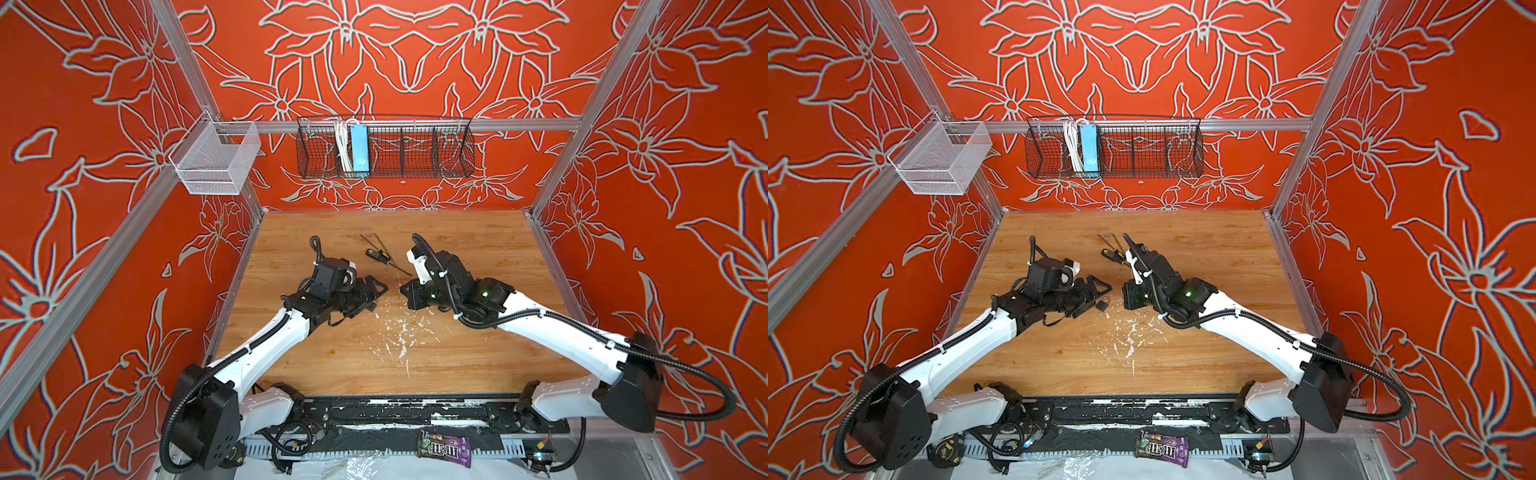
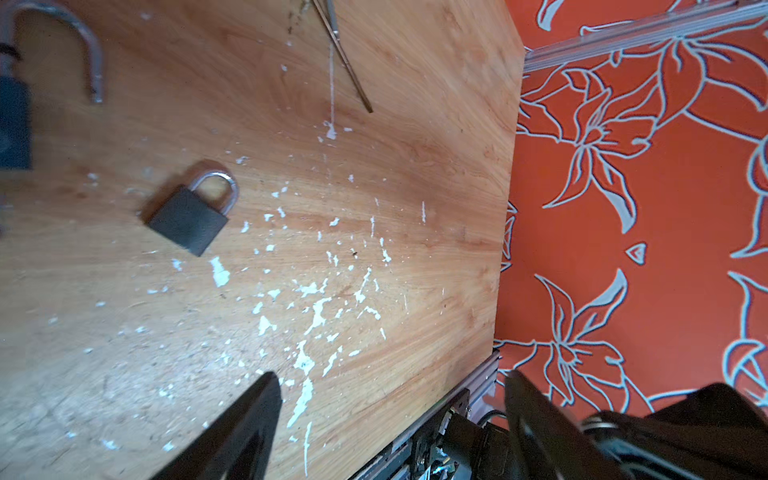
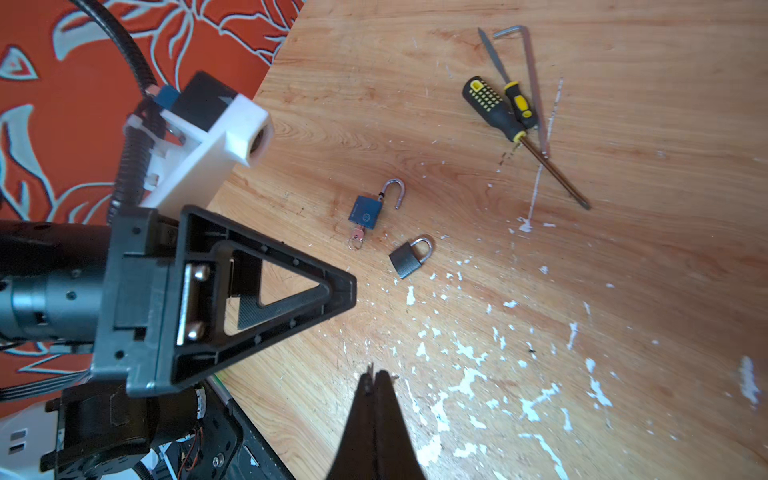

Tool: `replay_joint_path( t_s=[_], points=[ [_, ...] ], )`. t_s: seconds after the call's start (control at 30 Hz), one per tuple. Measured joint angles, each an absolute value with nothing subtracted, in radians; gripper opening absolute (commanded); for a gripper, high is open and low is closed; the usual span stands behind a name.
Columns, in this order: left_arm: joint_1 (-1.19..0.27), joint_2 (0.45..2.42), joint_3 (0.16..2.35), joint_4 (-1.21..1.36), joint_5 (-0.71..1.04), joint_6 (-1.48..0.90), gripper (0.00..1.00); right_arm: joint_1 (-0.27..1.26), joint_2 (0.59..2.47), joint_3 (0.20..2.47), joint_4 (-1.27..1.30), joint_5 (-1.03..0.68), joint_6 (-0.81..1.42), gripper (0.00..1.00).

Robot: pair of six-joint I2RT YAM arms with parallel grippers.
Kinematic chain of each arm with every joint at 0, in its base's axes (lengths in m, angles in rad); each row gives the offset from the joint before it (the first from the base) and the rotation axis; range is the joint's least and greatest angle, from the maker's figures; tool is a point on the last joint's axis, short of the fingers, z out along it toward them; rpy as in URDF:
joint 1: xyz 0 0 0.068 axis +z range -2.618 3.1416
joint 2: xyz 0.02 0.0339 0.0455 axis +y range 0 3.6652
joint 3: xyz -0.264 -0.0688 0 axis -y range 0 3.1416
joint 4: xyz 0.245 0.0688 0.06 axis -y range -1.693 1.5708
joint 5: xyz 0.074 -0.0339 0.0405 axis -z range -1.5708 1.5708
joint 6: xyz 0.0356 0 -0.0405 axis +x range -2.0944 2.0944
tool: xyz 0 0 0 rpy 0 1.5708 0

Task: Unlock with the key

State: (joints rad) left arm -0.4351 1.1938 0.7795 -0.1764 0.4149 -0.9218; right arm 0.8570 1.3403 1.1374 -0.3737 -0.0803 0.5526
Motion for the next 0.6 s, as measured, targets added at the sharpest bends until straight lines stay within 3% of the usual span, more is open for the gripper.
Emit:
replay_joint_path(
  t_s=[0.27,0.6],
  points=[
    [-0.566,1.188,0.757,-0.031,0.29,-0.733,0.69,0.824,1.256,1.135,-0.447,-0.089,0.55,0.0],
    [-0.784,1.121,0.564,0.286,0.06,-0.352,0.47,0.785,1.181,1.136,-0.521,-0.124,0.548,0.0]
  ],
)
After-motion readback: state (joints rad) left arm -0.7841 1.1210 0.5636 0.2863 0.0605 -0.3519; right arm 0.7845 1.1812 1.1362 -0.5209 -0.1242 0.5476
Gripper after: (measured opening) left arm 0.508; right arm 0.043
